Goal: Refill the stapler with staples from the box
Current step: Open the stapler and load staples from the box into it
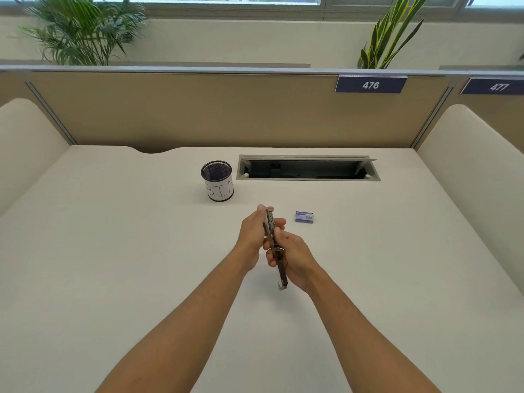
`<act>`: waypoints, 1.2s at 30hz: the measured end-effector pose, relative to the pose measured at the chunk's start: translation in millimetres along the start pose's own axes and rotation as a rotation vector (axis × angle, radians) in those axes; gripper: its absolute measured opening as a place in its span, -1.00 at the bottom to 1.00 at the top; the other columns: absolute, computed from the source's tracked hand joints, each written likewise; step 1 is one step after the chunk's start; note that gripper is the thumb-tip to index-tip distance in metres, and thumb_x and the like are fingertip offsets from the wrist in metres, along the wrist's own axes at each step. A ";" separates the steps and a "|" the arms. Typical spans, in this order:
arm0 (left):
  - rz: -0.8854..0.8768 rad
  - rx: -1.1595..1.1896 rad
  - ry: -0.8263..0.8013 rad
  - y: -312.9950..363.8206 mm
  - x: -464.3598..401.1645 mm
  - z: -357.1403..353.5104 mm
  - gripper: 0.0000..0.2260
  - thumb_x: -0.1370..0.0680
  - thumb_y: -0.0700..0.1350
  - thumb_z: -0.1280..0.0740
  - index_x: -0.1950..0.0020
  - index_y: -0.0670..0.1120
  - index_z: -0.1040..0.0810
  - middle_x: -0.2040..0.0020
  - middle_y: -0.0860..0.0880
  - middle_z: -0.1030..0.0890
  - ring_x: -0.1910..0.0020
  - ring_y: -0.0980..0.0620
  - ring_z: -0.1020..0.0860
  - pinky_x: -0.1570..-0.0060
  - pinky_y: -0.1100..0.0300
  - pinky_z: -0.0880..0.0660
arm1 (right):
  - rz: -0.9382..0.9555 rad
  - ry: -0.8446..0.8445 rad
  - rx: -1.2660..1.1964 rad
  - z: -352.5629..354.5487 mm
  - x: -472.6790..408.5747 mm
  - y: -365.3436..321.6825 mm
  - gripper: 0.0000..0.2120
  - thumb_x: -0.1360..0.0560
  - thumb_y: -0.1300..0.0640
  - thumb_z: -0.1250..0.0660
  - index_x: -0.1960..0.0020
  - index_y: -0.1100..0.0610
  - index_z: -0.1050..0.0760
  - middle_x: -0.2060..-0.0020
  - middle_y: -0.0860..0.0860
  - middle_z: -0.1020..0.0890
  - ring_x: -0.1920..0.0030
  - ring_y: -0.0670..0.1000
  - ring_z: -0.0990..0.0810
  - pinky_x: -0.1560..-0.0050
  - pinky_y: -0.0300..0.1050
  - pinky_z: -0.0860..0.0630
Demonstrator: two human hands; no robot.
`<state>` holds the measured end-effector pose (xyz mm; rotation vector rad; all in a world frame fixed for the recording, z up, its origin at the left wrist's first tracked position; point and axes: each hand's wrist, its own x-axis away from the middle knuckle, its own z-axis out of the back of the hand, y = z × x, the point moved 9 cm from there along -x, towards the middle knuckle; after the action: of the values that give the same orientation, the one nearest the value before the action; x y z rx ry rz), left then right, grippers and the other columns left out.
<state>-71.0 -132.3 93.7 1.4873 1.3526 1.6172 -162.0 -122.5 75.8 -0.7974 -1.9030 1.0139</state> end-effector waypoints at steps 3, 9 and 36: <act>-0.055 -0.072 0.052 5.3 1.4 2.4 -0.69 -0.62 0.18 -0.08 -0.02 0.10 -0.57 0.12 0.11 -0.70 0.24 0.17 -0.66 0.37 0.33 -0.52 | 0.031 0.056 -0.035 1.8 -1.2 -2.6 -0.67 -0.66 0.03 -0.11 0.02 0.19 -0.58 0.33 0.07 -0.58 0.43 -0.01 -0.48 0.45 -0.18 -0.43; -0.247 -0.250 0.157 15.0 3.6 10.1 -0.71 -0.56 -0.05 -0.33 -0.27 0.07 -0.44 0.13 0.10 -0.65 0.30 0.22 -0.63 0.36 0.43 -0.47 | 0.128 0.233 0.023 14.6 -0.2 -14.2 -0.67 -0.63 0.07 -0.21 0.17 0.23 -0.59 0.38 0.08 -0.56 0.46 0.01 -0.46 0.47 -0.17 -0.41; -0.699 -0.639 0.194 33.0 31.2 -4.8 -0.86 -0.51 -0.27 -0.33 -0.03 -0.11 -0.57 -0.14 -0.03 -0.55 -0.15 0.04 -0.50 -0.15 0.14 -0.47 | 0.066 0.256 -0.178 18.3 0.0 -1.3 -0.76 -0.62 0.20 -0.19 0.04 0.26 -0.61 0.40 0.06 -0.54 0.43 -0.03 -0.46 0.39 -0.16 -0.41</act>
<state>-75.4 -117.1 136.6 0.4224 1.1099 1.5171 -178.2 -129.5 70.7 -1.0467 -1.7710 0.7472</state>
